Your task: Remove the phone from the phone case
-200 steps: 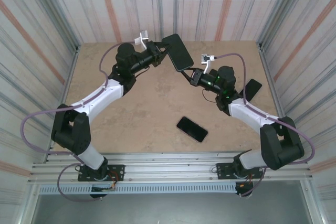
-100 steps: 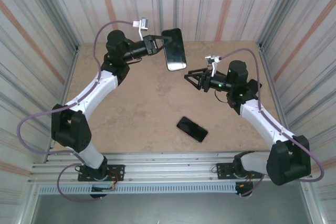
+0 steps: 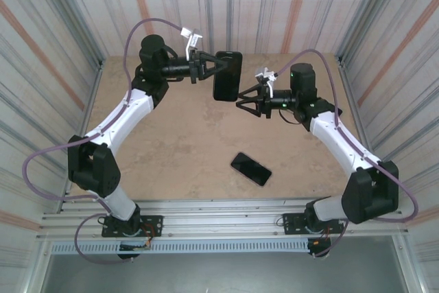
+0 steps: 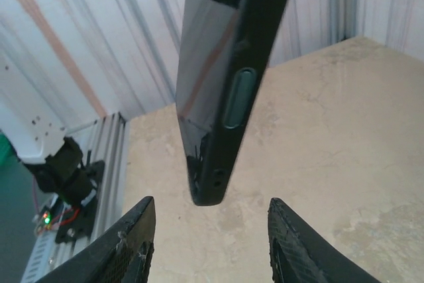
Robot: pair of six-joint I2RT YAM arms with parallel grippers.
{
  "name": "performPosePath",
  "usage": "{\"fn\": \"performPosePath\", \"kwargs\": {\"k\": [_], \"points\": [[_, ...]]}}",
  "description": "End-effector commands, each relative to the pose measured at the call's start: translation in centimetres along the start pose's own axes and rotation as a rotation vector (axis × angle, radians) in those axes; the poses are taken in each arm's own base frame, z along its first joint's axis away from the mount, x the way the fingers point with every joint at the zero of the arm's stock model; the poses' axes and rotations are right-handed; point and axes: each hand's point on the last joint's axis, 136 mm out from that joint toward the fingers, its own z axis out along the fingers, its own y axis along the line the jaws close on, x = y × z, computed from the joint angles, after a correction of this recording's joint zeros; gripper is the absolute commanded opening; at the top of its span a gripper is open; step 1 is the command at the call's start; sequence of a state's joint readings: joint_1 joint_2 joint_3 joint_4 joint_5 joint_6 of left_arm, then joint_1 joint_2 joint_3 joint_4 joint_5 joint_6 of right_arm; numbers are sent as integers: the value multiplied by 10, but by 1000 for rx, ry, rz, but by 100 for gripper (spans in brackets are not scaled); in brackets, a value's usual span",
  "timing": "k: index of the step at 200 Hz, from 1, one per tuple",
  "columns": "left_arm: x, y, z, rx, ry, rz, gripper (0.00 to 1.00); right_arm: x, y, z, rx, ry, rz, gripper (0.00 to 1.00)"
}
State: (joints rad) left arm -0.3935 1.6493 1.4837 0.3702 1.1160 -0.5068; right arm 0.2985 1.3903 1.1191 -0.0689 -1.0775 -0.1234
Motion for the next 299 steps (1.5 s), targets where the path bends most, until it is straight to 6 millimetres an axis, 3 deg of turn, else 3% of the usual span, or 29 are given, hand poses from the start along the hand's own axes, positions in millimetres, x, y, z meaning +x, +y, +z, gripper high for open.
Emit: {"fn": "performPosePath", "kwargs": {"k": [1,70,196,246,299], "points": [[-20,-25,-4,57,-10,124,0,-4,10,2,-87,16,-45,44],[-22,-15,-4,71,-16,29,0,-9,27,9,-215,20,-109,30],[-20,-17,-7,81,-14,10,0,-8,24,21,-242,40,-142,15],[-20,-22,-7,101,4,-39,0,-2,23,21,-194,70,-219,9],[-13,-31,-10,115,45,-66,0,-4,3,19,64,155,-409,7]]}}
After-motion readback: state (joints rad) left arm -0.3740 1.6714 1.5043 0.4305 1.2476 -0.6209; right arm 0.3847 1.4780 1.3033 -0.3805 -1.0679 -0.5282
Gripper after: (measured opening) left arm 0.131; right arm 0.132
